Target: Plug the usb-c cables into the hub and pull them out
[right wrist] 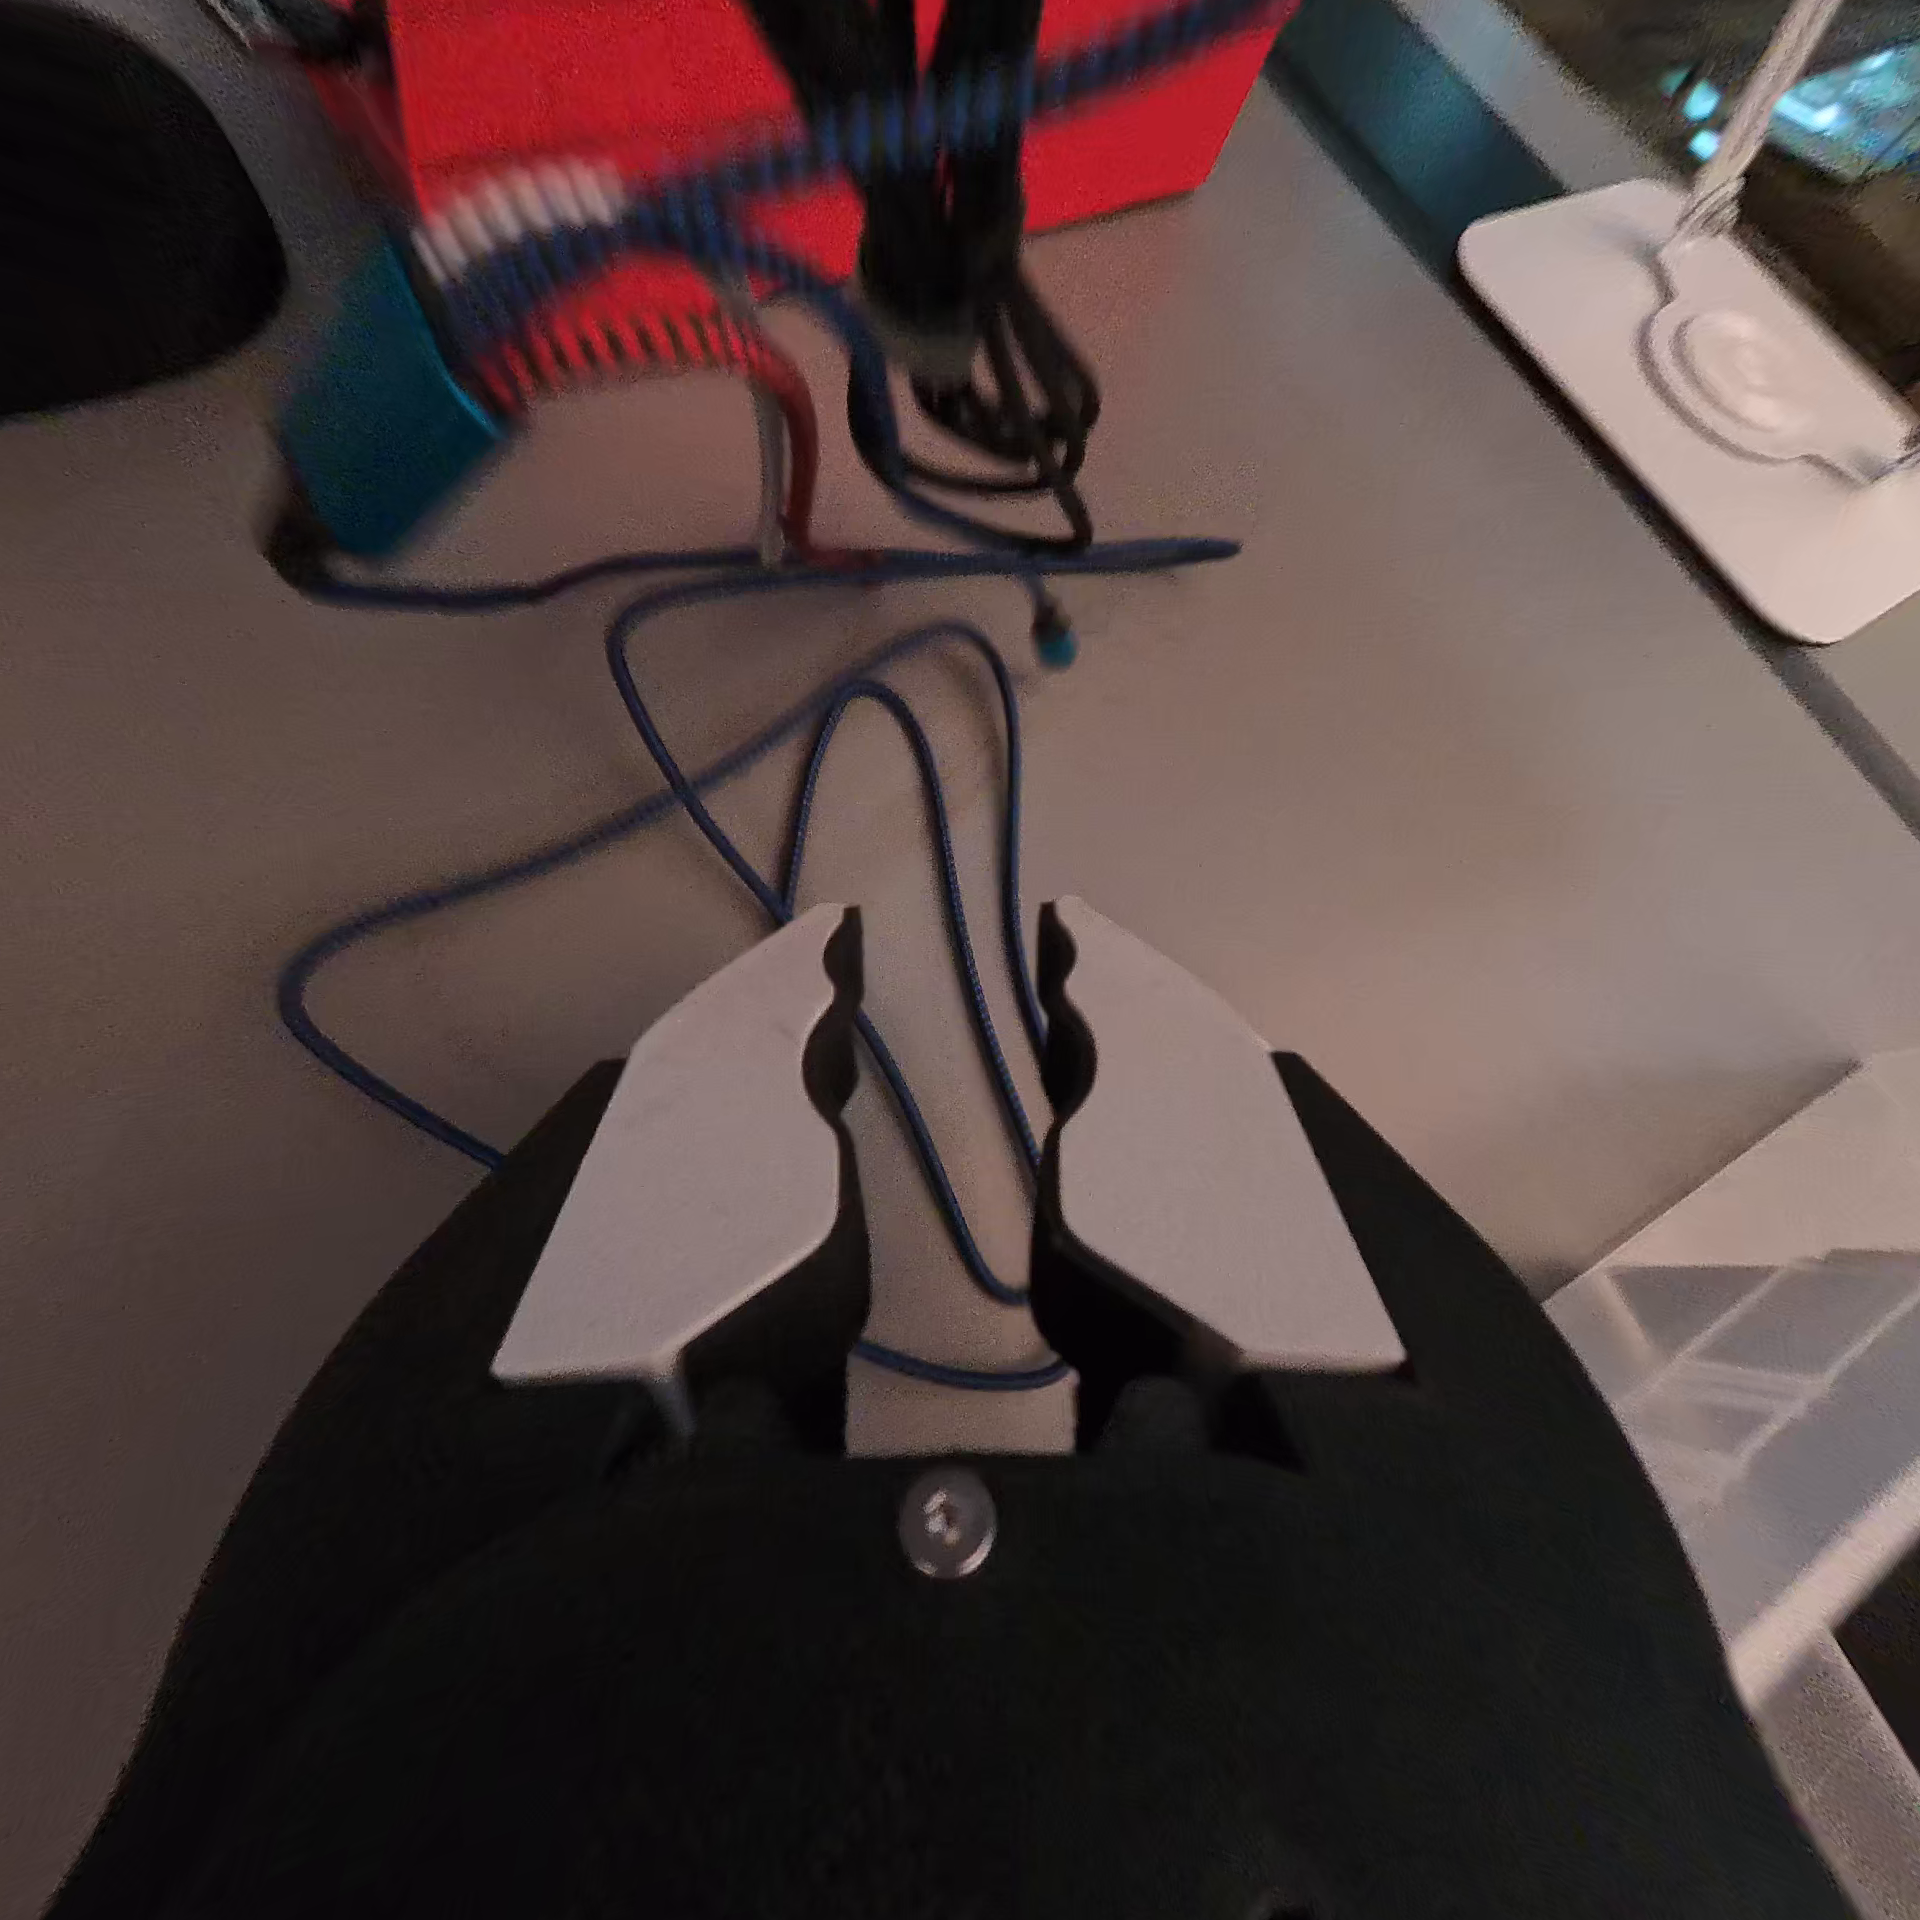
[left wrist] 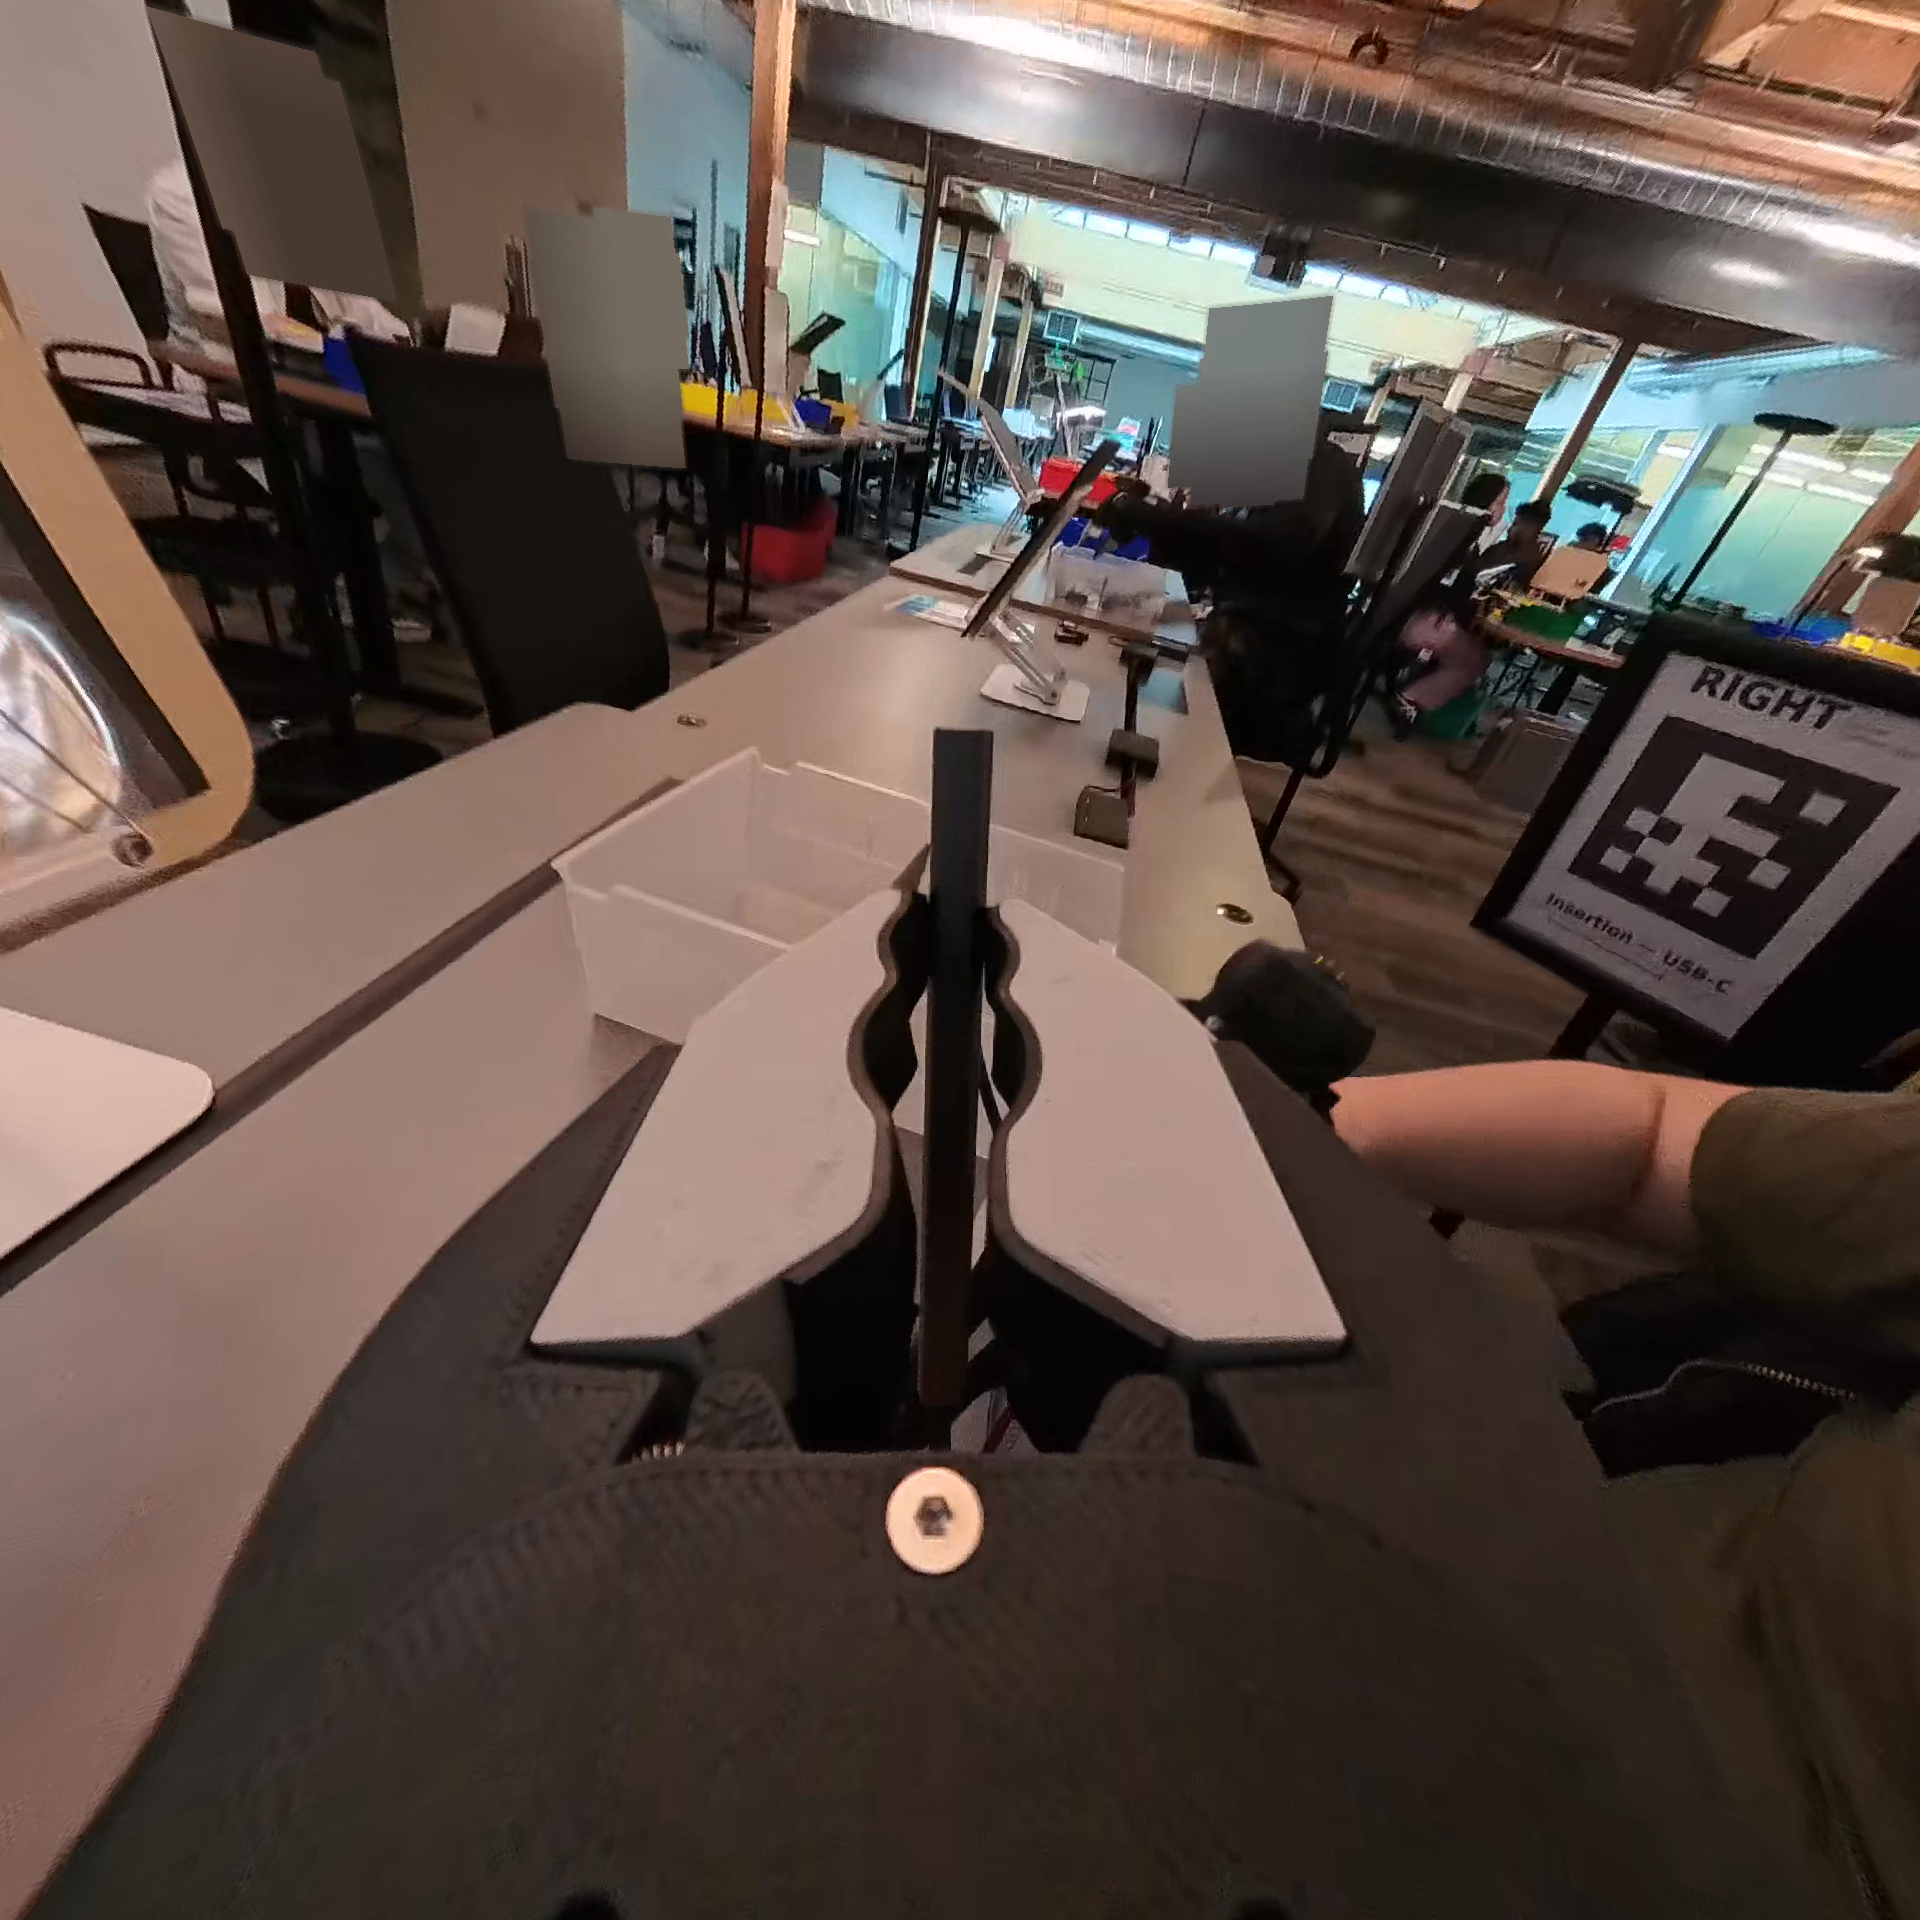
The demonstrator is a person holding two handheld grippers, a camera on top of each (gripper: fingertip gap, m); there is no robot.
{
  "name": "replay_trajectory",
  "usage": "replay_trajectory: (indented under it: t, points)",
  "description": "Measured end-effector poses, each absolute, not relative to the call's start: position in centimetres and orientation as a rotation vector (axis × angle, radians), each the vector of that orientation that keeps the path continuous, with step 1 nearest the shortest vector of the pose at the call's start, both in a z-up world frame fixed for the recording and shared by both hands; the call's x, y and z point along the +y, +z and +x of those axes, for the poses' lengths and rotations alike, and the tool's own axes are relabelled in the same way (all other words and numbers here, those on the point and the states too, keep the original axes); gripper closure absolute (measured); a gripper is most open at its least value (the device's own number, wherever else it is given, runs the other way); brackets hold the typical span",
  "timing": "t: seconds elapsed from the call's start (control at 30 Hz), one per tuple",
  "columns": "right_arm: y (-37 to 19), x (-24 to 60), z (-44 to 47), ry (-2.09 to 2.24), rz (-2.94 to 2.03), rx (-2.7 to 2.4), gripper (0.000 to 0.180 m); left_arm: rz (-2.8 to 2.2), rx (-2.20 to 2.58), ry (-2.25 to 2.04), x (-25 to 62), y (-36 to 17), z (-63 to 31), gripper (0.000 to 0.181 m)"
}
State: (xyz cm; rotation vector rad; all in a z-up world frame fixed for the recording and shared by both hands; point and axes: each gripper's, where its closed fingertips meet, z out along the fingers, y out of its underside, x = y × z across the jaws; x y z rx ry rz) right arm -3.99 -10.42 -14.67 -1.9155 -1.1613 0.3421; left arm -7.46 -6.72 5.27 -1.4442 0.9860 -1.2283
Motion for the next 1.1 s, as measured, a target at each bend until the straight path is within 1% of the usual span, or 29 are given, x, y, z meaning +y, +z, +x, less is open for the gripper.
replay_trajectory:
  t: [0.1, 0.3, 0.37, 0.47, 0.57, 0.67, 0.77, 0.9, 0.97, 1.03, 1.1]
  points:
    - [-12.2, -11.2, -3.3, 0.368, -1.801, -1.117, 0.13, -1.503, 0.985, -1.276, -6.6, 3.7, -5.9, 0.171]
    - [-8.2, -14.4, -1.8, 0.007, -1.542, -1.216, 0.129, -1.604, 0.994, -1.258, -6.3, 0.4, -3.2, 0.171]
    - [-7.7, -15.7, -2.5, -0.012, -1.528, -1.237, 0.124, -1.633, 1.003, -1.28, -6.5, -0.5, -2.4, 0.171]
    - [-7.7, -16.8, -3.9, -0.025, -1.55, -1.287, 0.106, -1.677, 1.017, -1.309, -6.9, -2.1, -1.1, 0.171]
    - [-7.5, -16.2, -4.1, -0.077, -1.557, -1.291, 0.101, -1.717, 1.073, -1.305, -7.4, -3.5, -0.3, 0.171]
    - [-6.8, -14.2, -2.4, -0.024, -1.645, -1.16, 0.102, -1.716, 1.154, -1.307, -8.3, -4.3, 0.2, 0.171]
    - [-6.1, -11.9, -0.4, 0.139, -1.746, -1.02, 0.102, -1.687, 1.237, -1.311, -9.1, -4.8, 0.5, 0.171]
    - [-5.5, -9.8, 1.0, 0.341, -1.82, -1.041, 0.104, -1.649, 1.365, -1.307, -10.4, -5.8, 0.9, 0.171]
    - [-5.2, -9.3, 0.9, 0.487, -1.846, -1.076, 0.119, -1.642, 1.4, -1.321, -10.9, -6.1, 1.1, 0.171]
    - [-5.1, -8.9, 0.7, 0.66, -1.879, -1.064, 0.123, -1.637, 1.433, -1.352, -11.5, -6.3, 1.1, 0.17]
    - [-5.6, -9.6, 0.0, 0.903, -1.946, -1.081, 0.141, -1.638, 1.449, -1.37, -11.7, -6.4, 1.0, 0.17]
